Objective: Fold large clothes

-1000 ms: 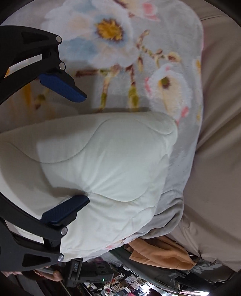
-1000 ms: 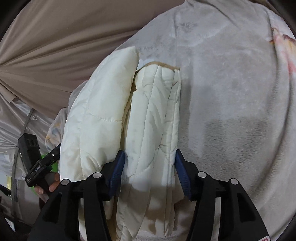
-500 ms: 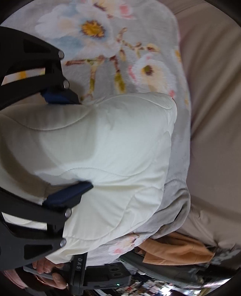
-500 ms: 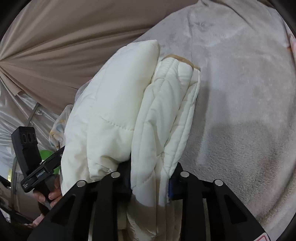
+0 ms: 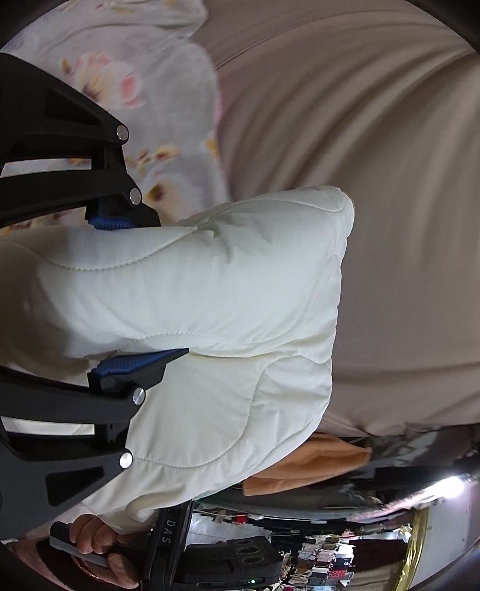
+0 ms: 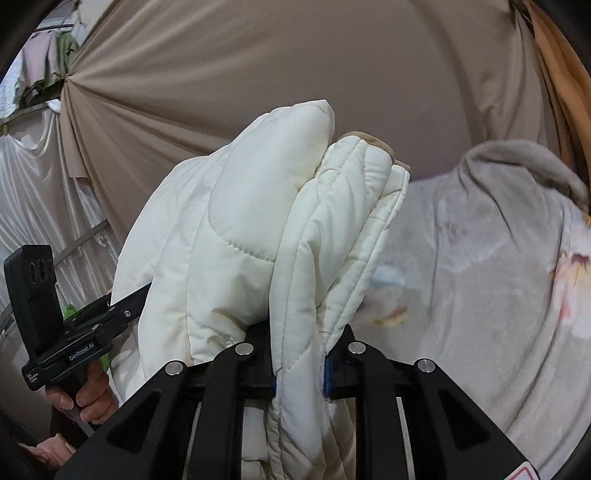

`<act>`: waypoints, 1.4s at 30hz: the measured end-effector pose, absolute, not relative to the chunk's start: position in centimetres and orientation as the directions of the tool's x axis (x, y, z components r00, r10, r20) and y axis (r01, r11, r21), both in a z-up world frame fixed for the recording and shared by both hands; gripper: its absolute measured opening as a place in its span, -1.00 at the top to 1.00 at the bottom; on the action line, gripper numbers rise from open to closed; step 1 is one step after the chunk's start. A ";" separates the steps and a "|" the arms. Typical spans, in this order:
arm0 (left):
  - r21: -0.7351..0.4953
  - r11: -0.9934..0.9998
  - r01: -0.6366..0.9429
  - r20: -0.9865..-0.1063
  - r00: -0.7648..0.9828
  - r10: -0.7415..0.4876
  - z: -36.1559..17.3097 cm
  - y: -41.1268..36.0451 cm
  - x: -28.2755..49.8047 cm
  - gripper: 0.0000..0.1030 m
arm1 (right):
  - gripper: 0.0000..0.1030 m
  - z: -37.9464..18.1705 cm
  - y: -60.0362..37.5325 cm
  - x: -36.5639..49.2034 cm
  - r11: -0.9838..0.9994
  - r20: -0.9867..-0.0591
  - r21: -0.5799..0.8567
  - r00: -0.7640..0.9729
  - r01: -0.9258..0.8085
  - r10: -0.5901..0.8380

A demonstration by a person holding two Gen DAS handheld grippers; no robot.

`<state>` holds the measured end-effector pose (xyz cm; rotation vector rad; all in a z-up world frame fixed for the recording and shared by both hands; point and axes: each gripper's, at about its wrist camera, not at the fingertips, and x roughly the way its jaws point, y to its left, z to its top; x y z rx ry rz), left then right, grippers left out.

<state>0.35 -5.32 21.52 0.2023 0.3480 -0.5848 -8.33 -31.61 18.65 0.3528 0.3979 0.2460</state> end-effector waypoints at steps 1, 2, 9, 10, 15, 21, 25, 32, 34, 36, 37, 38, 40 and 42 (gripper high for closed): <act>0.103 0.817 0.567 -0.340 0.792 -0.507 22.5 -4.6 -0.1 0.04 | 0.66 19.9 -30.8 -8.4 0.911 -0.303 0.368 0.903 -0.184 0.305; 0.119 0.819 0.561 -0.301 0.807 -0.509 23.5 -3.8 -0.4 0.03 | 0.66 21.0 -30.1 -8.4 0.911 -0.277 0.359 0.909 -0.204 0.313; 0.173 0.838 0.517 -0.084 0.856 -0.511 28.4 2.6 -0.2 0.02 | 0.65 26.7 -23.9 -6.4 0.901 -0.140 0.282 0.915 -0.329 0.378; 0.170 0.842 0.512 -0.075 0.859 -0.507 28.7 3.3 0.3 0.01 | 0.65 27.1 -23.2 -5.8 0.897 -0.137 0.282 0.910 -0.342 0.390; 0.116 0.872 0.475 -0.119 0.879 -0.462 27.0 6.3 6.0 0.00 | 0.64 25.5 -19.6 0.6 0.874 -0.215 0.318 0.871 -0.366 0.443; 0.021 0.898 0.440 -0.290 0.862 -0.415 19.0 7.8 16.7 0.00 | 0.64 17.0 -17.0 10.2 0.866 -0.383 0.402 0.805 -0.297 0.454; -0.020 0.909 0.415 -0.430 0.817 -0.383 12.3 7.5 22.5 0.01 | 0.64 9.9 -16.6 15.1 0.875 -0.507 0.437 0.748 -0.205 0.429; -0.041 0.928 0.370 -0.491 0.802 -0.342 5.0 8.1 25.5 -0.19 | 0.47 2.2 -18.4 18.1 0.857 -0.553 0.494 0.707 -0.147 0.440; -0.036 0.933 0.357 -0.492 0.807 -0.328 5.0 8.1 25.5 -0.29 | 0.37 1.8 -18.9 18.2 0.854 -0.553 0.502 0.708 -0.140 0.440; -0.048 0.939 0.342 -0.494 0.809 -0.320 5.4 8.6 25.3 -0.32 | 0.28 2.4 -19.8 17.5 0.852 -0.559 0.510 0.709 -0.116 0.431; -0.047 0.941 0.334 -0.492 0.812 -0.313 6.0 8.9 24.7 -0.32 | 0.27 3.3 -20.2 16.6 0.859 -0.558 0.502 0.721 -0.100 0.411; -0.044 0.944 0.326 -0.480 0.822 -0.307 6.9 9.4 23.8 -0.30 | 0.24 4.4 -20.7 15.5 0.871 -0.549 0.483 0.742 -0.092 0.383; -0.025 0.948 0.316 -0.458 0.839 -0.292 9.1 10.5 21.9 -0.35 | 0.16 7.0 -21.0 12.7 0.895 -0.511 0.436 0.792 -0.098 0.335; 0.007 0.948 0.319 -0.436 0.854 -0.285 11.0 10.5 19.6 -0.39 | 0.27 10.0 -19.8 9.9 0.919 -0.475 0.361 0.817 -0.160 0.329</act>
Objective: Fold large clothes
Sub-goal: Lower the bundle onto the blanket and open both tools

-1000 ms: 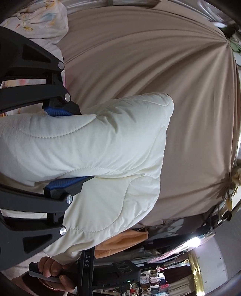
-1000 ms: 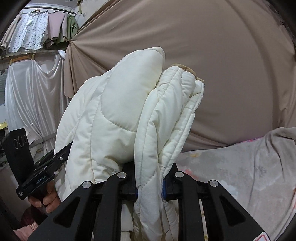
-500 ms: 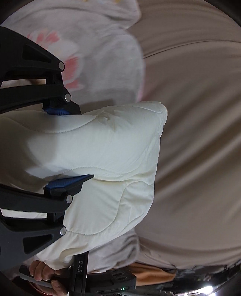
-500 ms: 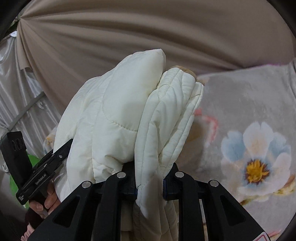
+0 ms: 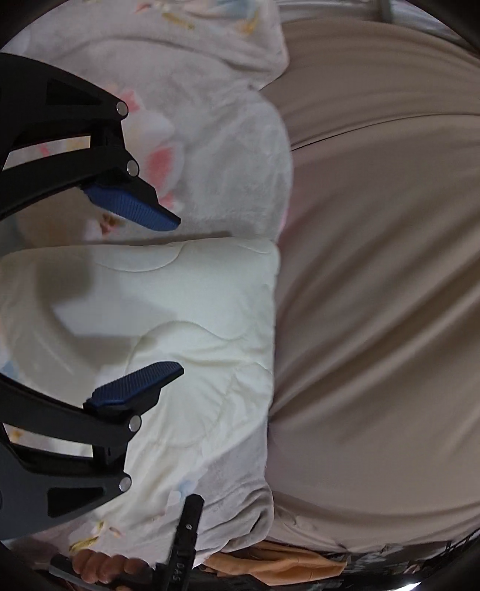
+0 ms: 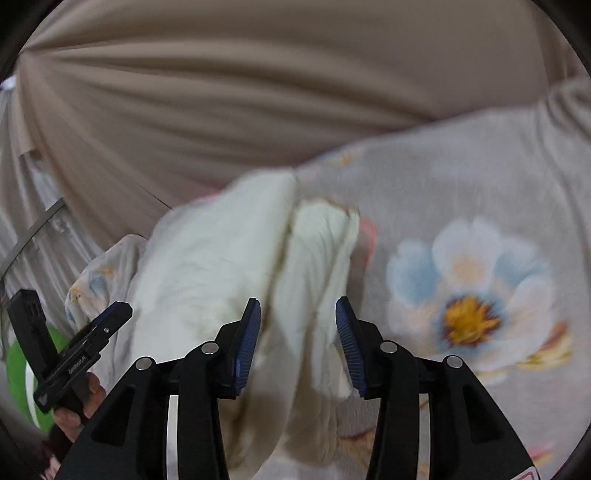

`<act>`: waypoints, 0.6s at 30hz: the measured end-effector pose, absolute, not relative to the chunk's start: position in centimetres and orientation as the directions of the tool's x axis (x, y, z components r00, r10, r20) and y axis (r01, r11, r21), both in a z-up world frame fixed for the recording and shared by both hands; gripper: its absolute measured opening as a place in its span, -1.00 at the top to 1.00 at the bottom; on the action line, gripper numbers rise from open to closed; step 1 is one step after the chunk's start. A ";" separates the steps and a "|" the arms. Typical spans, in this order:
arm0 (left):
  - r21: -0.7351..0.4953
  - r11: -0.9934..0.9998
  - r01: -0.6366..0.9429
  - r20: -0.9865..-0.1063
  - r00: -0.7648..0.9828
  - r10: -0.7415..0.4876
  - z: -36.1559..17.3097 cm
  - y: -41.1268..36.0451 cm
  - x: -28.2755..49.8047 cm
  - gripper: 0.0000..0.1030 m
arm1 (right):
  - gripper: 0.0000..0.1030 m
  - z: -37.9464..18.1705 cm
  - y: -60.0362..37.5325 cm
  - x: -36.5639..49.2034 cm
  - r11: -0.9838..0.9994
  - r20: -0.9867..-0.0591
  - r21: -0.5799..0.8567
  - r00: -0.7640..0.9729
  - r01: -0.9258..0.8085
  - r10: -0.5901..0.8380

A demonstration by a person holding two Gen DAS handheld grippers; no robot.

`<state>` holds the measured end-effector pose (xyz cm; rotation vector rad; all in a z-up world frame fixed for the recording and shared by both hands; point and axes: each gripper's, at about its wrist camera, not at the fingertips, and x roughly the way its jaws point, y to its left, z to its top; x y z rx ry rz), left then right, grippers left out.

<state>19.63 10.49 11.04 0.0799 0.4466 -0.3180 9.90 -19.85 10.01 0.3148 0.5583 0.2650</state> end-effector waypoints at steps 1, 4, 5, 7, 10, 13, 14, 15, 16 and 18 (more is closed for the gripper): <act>0.023 0.947 0.321 -0.433 0.857 -0.280 11.7 10.1 18.7 -0.39 | 0.34 11.3 -18.7 9.0 0.930 -0.470 0.314 0.820 -0.192 0.328; 0.035 0.943 0.332 -0.465 0.840 -0.278 12.1 8.7 17.2 -0.39 | 0.67 12.8 -14.3 7.4 0.941 -0.488 0.197 0.805 -0.274 0.336; 0.036 0.941 0.337 -0.483 0.830 -0.279 11.7 8.2 17.2 -0.39 | 0.84 12.8 -13.1 7.5 0.943 -0.503 0.165 0.798 -0.288 0.331; 0.066 0.947 0.313 -0.511 0.826 -0.238 10.4 7.6 17.5 -0.39 | 0.96 11.7 -11.5 7.9 0.958 -0.539 0.081 0.797 -0.275 0.274; 0.087 0.956 0.279 -0.558 0.809 -0.185 7.7 7.8 18.5 -0.40 | 1.00 8.7 -12.1 9.4 0.974 -0.611 0.059 0.764 -0.218 0.208; 0.067 0.957 0.282 -0.577 0.794 -0.194 5.8 8.3 19.1 -0.43 | 1.00 6.3 -13.2 10.4 0.974 -0.645 0.115 0.731 -0.195 0.222; 0.060 0.956 0.286 -0.577 0.792 -0.200 5.4 8.4 19.1 -0.45 | 1.00 5.8 -13.5 10.8 0.972 -0.650 0.132 0.724 -0.192 0.231; 0.059 0.957 0.283 -0.575 0.794 -0.199 5.0 8.4 19.2 -0.47 | 1.00 5.3 -13.5 10.9 0.972 -0.653 0.138 0.721 -0.189 0.233; 0.061 0.957 0.282 -0.572 0.796 -0.198 4.8 8.4 19.2 -0.48 | 1.00 4.7 -13.6 11.1 0.972 -0.656 0.140 0.718 -0.187 0.232; 0.071 0.959 0.274 -0.563 0.805 -0.188 4.1 8.3 19.2 -0.49 | 1.00 4.0 -13.1 11.4 0.974 -0.656 0.128 0.720 -0.186 0.224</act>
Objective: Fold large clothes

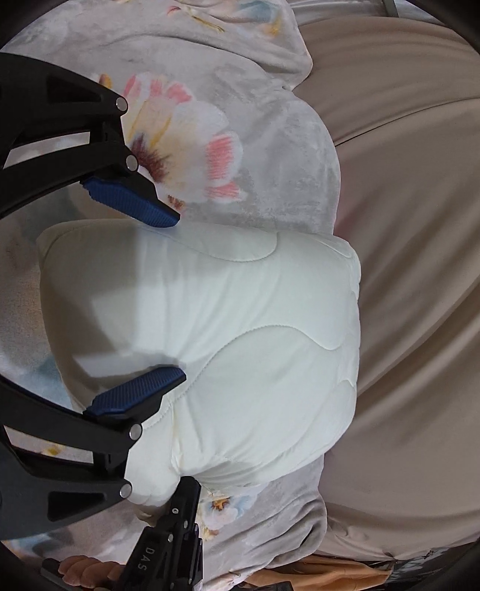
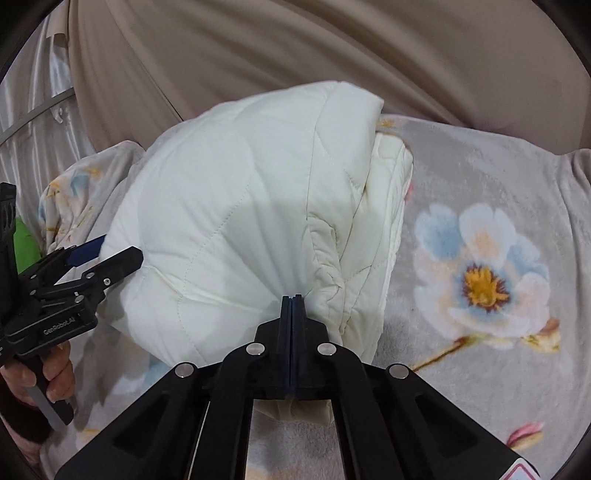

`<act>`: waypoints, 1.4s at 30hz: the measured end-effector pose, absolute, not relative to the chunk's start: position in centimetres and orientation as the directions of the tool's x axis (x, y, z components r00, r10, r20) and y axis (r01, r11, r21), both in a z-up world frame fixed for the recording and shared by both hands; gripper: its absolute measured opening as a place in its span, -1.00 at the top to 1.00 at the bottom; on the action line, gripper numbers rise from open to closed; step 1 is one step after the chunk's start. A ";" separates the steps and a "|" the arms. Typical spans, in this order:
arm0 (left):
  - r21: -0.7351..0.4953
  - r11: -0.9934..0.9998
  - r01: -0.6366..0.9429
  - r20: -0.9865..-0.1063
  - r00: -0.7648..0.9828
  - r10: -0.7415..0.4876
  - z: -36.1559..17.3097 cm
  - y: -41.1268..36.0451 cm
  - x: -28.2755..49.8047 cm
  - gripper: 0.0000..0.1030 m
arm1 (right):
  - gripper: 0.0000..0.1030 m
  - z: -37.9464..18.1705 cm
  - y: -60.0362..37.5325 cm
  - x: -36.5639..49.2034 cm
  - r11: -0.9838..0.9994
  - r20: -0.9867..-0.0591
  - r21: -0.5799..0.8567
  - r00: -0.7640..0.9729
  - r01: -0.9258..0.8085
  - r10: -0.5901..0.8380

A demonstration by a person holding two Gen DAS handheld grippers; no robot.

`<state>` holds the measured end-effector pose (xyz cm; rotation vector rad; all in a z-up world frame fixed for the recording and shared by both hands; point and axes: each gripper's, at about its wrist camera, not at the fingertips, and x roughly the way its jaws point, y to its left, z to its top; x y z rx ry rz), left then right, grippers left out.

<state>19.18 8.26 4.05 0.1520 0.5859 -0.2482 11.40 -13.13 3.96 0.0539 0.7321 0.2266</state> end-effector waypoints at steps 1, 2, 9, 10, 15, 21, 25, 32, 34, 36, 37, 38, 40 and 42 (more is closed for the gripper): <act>0.073 0.960 0.270 -0.558 0.809 -0.185 3.9 8.2 19.2 -0.50 | 1.00 3.6 -13.0 11.3 0.975 -0.650 0.120 0.727 -0.187 0.219; 0.078 0.961 0.266 -0.553 0.813 -0.181 3.6 8.1 19.2 -0.50 | 1.00 3.4 -12.8 11.2 0.977 -0.643 0.108 0.736 -0.186 0.211; 0.090 0.969 0.231 -0.514 0.844 -0.153 3.0 7.8 18.7 -0.51 | 1.00 2.9 -11.4 10.2 0.988 -0.600 0.017 0.789 -0.156 0.134; 0.089 0.970 0.226 -0.510 0.847 -0.151 3.0 7.9 18.6 -0.51 | 1.00 3.0 -11.6 10.1 0.987 -0.593 0.031 0.792 -0.156 0.144; 0.089 0.977 0.192 -0.470 0.873 -0.129 3.7 8.2 17.1 -0.51 | 1.00 6.5 -12.2 7.0 0.986 -0.511 0.100 0.843 -0.134 0.167; 0.120 0.972 0.203 -0.459 0.880 -0.127 3.7 7.5 16.4 -0.50 | 1.00 4.2 -12.2 8.6 0.989 -0.590 0.080 0.794 -0.121 0.144; 0.121 0.975 0.184 -0.451 0.886 -0.112 3.8 7.6 16.0 -0.50 | 1.00 5.0 -11.9 7.6 0.991 -0.563 0.069 0.815 -0.118 0.136; 0.099 0.980 0.173 -0.449 0.887 -0.111 4.3 7.8 14.4 -0.52 | 0.97 4.5 -12.4 7.0 0.994 -0.569 0.059 0.815 -0.092 0.109; 0.116 0.978 0.172 -0.450 0.887 -0.103 4.3 7.6 13.7 -0.52 | 1.00 4.1 -12.3 7.1 0.995 -0.585 0.052 0.805 -0.080 0.096; 0.131 0.977 0.170 -0.446 0.890 -0.095 4.3 7.8 12.7 -0.53 | 0.93 5.4 -12.3 5.6 0.994 -0.567 0.075 0.816 -0.085 0.113; 0.133 0.977 0.165 -0.442 0.893 -0.091 4.3 7.9 12.0 -0.62 | 0.91 6.0 -12.4 5.0 0.993 -0.557 0.081 0.822 -0.090 0.120; 0.131 0.979 0.159 -0.439 0.895 -0.086 4.2 8.1 11.4 -0.71 | 0.87 6.6 -12.4 4.1 0.993 -0.548 0.081 0.828 -0.090 0.119; 0.118 0.981 0.151 -0.439 0.894 -0.085 3.9 8.2 10.4 -0.74 | 0.72 6.6 -12.5 2.6 0.994 -0.553 0.083 0.826 -0.077 0.110; 0.111 0.983 0.147 -0.453 0.888 -0.082 3.4 8.1 9.5 -0.76 | 0.54 5.5 -12.3 1.4 0.996 -0.573 0.069 0.815 -0.056 0.085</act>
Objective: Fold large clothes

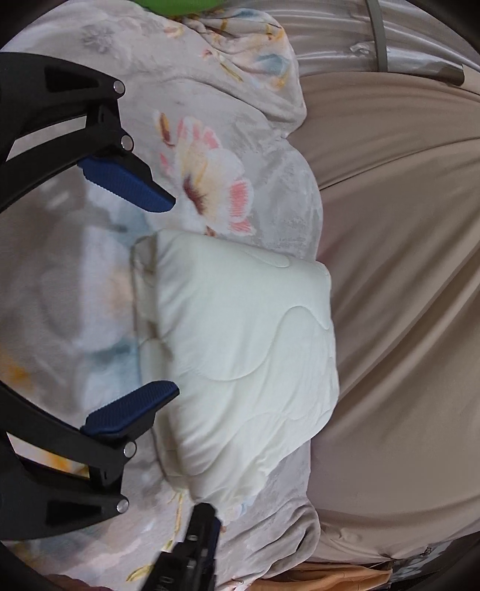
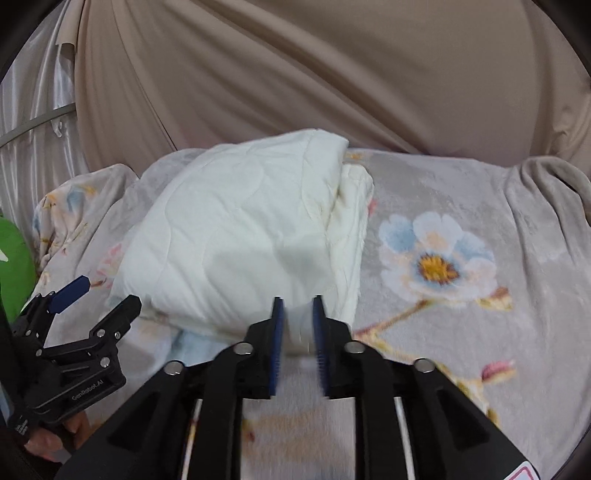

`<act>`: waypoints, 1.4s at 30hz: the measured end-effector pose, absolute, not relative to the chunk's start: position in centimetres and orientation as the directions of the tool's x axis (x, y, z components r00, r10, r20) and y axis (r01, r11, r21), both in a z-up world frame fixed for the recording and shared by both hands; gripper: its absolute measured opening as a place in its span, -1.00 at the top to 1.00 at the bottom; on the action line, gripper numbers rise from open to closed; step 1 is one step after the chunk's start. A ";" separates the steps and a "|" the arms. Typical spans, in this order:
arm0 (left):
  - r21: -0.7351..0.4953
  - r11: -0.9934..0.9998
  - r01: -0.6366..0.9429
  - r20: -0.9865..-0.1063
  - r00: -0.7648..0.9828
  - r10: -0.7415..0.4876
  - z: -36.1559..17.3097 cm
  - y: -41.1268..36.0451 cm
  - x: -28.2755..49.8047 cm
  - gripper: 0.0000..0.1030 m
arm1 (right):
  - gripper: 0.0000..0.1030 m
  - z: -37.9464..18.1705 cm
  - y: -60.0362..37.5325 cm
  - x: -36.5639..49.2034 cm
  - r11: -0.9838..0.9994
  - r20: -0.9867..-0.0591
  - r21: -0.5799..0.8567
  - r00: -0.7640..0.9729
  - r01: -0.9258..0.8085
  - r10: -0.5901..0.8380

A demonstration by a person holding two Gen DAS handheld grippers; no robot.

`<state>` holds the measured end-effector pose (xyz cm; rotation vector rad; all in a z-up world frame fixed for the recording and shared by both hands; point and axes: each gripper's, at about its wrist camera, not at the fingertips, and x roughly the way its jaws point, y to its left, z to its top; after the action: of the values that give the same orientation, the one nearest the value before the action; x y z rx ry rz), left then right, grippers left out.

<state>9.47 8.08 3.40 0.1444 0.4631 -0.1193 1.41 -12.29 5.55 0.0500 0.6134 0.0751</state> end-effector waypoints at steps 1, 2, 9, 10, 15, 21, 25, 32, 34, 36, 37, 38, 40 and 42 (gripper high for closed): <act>0.111 0.982 0.152 -0.460 0.884 -0.085 3.1 7.9 9.1 -0.76 | 0.52 4.7 -12.1 0.8 0.998 -0.585 0.045 0.809 -0.039 0.058; 0.115 0.981 0.158 -0.468 0.879 -0.087 2.9 7.6 8.7 -0.77 | 0.49 3.9 -11.9 0.3 0.999 -0.595 0.025 0.803 -0.027 0.037; 0.154 0.976 0.155 -0.484 0.873 -0.062 2.3 6.2 6.9 -0.91 | 0.19 1.1 -11.2 -1.2 1.000 -0.644 0.023 0.765 -0.001 0.015; 0.147 0.976 0.159 -0.507 0.860 -0.063 2.0 6.1 6.9 -0.90 | 0.16 1.1 -11.1 -1.4 1.000 -0.640 0.022 0.768 0.000 0.014; 0.126 0.981 0.145 -0.579 0.814 -0.046 0.9 6.1 7.3 -0.90 | 0.03 1.0 -10.2 -1.6 0.999 -0.632 -0.035 0.775 0.015 -0.034; 0.133 0.983 0.128 -0.616 0.787 -0.020 0.2 6.1 8.1 -0.90 | 0.01 0.5 -10.0 -1.2 0.999 -0.660 -0.033 0.749 0.031 -0.045; 0.149 0.980 0.131 -0.624 0.781 -0.010 -0.1 5.8 8.1 -0.90 | 0.01 0.2 -10.2 -1.0 0.999 -0.673 -0.029 0.737 0.045 -0.053; 0.141 0.982 0.129 -0.636 0.772 -0.011 -0.3 5.9 8.3 -0.90 | 0.01 -0.1 -10.0 -1.0 0.998 -0.675 -0.048 0.735 0.048 -0.068; 0.141 0.981 0.132 -0.638 0.770 -0.012 -0.4 5.9 8.5 -0.90 | 0.01 -0.2 -10.0 -1.0 0.998 -0.676 -0.049 0.733 0.049 -0.069; 0.142 0.981 0.133 -0.640 0.768 -0.012 -0.4 6.0 8.5 -0.90 | 0.01 -0.2 -9.8 -1.0 0.997 -0.675 -0.052 0.734 0.054 -0.075; 0.142 0.981 0.132 -0.641 0.768 -0.011 -0.4 6.0 8.5 -0.90 | 0.01 -0.2 -10.0 -1.0 0.997 -0.675 -0.054 0.734 0.053 -0.076; 0.142 0.981 0.133 -0.641 0.767 -0.011 -0.5 6.0 8.6 -0.90 | 0.01 -0.2 -9.9 -1.0 0.997 -0.675 -0.056 0.734 0.053 -0.077; 0.142 0.981 0.132 -0.641 0.767 -0.010 -0.5 6.0 8.5 -0.90 | 0.00 -0.2 -9.9 -1.0 0.997 -0.675 -0.058 0.734 0.054 -0.080; 0.144 0.981 0.130 -0.641 0.767 -0.008 -0.5 5.9 8.5 -0.90 | 0.00 -0.2 -9.9 -1.0 0.997 -0.674 -0.060 0.734 0.054 -0.081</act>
<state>8.52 5.91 -0.53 0.1843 0.6930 -0.0752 -1.00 -9.94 -0.21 -0.0375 0.7425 -0.0743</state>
